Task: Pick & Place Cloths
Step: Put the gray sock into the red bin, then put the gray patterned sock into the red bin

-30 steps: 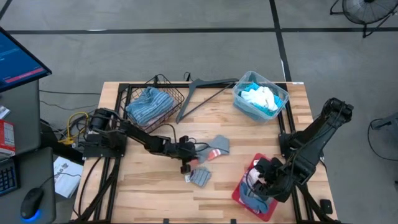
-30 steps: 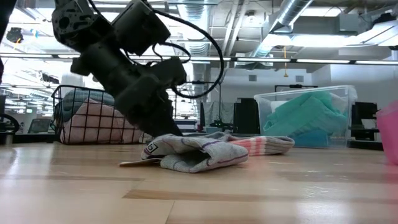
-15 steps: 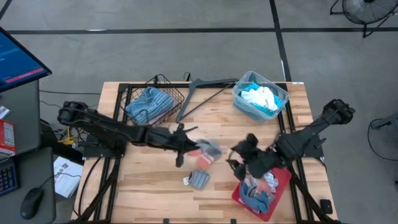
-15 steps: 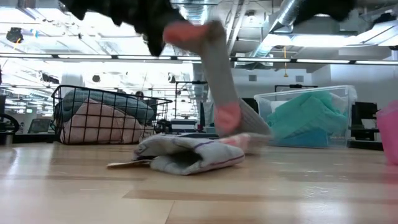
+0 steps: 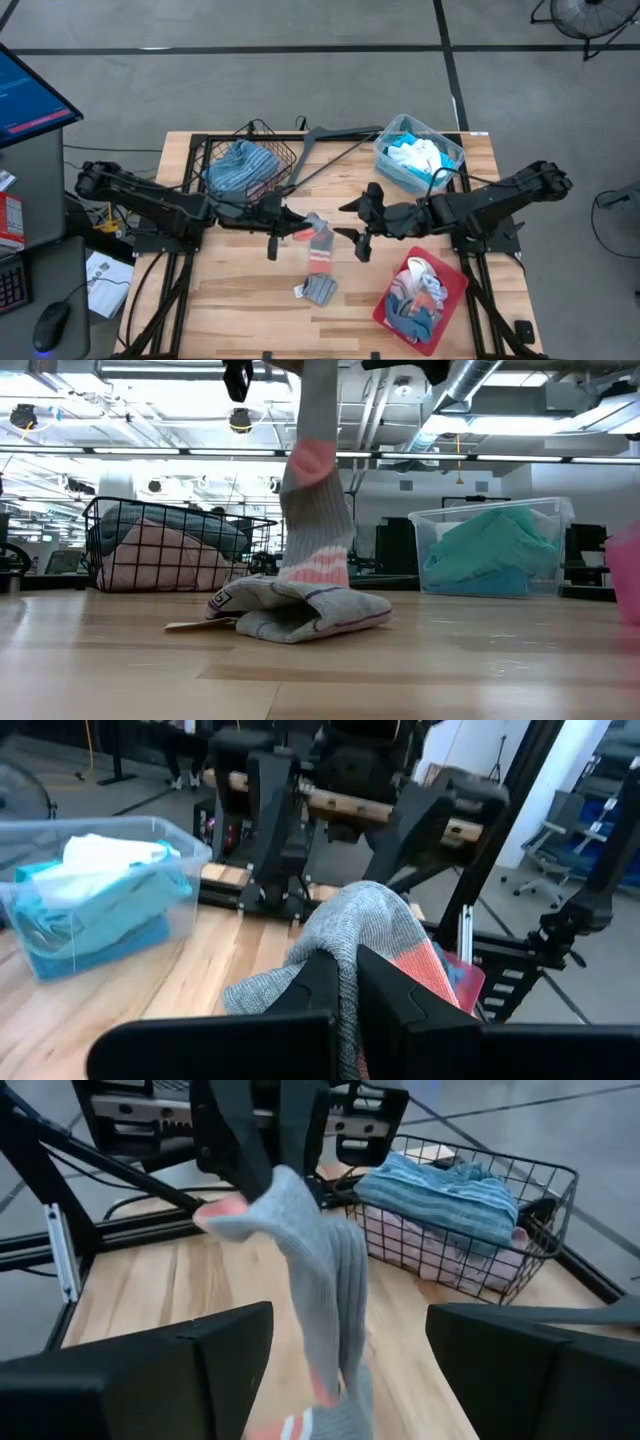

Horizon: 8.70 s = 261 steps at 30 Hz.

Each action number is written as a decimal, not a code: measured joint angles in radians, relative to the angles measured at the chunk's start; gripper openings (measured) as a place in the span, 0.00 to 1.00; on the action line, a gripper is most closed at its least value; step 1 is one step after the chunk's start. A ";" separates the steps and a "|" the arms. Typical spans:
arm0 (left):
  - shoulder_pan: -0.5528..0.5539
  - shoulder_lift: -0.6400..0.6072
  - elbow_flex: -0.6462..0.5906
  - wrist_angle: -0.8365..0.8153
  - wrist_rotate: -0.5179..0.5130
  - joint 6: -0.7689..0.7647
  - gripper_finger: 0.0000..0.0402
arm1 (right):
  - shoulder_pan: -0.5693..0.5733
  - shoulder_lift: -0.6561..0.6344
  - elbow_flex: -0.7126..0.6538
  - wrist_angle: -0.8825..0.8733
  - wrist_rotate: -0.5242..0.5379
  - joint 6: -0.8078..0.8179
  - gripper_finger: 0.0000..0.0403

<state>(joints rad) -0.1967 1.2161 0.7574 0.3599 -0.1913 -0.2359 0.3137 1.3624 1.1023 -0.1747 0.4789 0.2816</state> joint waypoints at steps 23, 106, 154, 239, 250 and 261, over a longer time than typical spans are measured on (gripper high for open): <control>-0.007 -0.054 0.000 0.064 -0.003 0.045 0.00 | -0.120 0.302 0.000 0.326 -0.149 -0.072 0.49; 0.003 -0.049 -0.002 -0.057 0.054 0.020 0.28 | 0.689 0.300 -0.001 -0.889 -0.275 1.528 0.02; 0.002 -0.049 -0.002 -0.160 0.052 0.014 0.28 | 0.607 0.253 -0.049 -0.779 -0.164 1.453 0.01; -0.118 0.070 -0.003 0.047 0.095 0.013 0.00 | 0.224 0.114 0.004 0.015 -0.005 0.165 0.51; -0.115 -0.069 -0.003 -0.095 0.182 -0.105 0.01 | 0.083 0.114 0.071 0.092 -0.021 -0.138 0.71; -0.082 -0.062 -0.002 -0.091 0.185 -0.112 0.01 | 0.041 0.115 0.071 0.150 -0.137 -0.226 0.71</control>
<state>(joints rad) -0.2787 1.1542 0.7551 0.2691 -0.0059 -0.3479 0.3542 1.4773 1.1732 -0.0250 0.3416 0.0555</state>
